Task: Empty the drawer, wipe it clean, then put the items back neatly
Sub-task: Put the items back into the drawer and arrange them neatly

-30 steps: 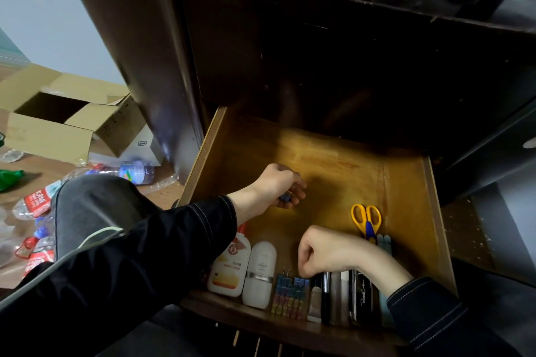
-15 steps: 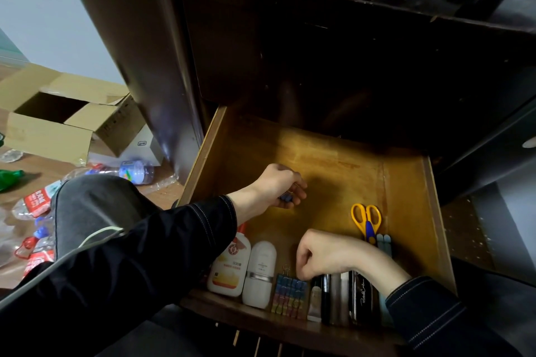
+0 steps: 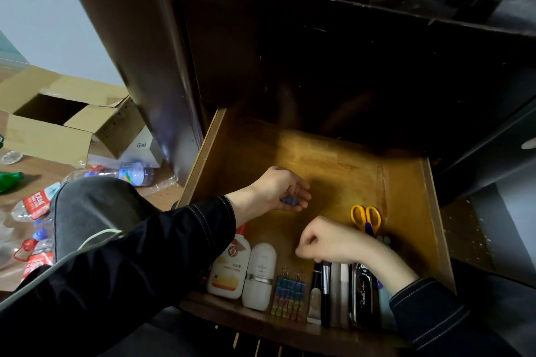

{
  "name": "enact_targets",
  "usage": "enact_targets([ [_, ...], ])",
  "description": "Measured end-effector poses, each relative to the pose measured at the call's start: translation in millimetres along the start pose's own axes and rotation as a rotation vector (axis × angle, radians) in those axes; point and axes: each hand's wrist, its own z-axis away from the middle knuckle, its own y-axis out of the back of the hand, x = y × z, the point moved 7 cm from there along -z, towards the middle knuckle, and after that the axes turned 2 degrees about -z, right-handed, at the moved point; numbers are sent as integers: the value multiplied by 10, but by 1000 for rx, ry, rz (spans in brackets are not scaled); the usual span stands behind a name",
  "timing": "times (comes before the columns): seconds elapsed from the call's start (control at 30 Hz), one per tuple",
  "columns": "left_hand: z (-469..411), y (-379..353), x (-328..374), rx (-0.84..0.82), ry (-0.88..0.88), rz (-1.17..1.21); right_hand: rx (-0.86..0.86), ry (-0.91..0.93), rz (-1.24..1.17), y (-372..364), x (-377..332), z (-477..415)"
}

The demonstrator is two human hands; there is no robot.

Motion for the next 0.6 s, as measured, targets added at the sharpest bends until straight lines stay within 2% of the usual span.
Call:
enact_targets([
  [0.17,10,-38,-24,-75,30,46,598,-58,-39,622,98,195],
  [0.23,36,-104,-18,-145,22,21,731,4,-138,728,60,261],
  [0.3,68,-181,6,-205,-11,-33,753,51,-211,747,32,265],
  [0.43,129,-247,91,-218,-108,-139,651,61,-128,649,-15,212],
  [0.6,218,-283,168,-218,-225,-311,666,89,-115,662,-23,198],
])
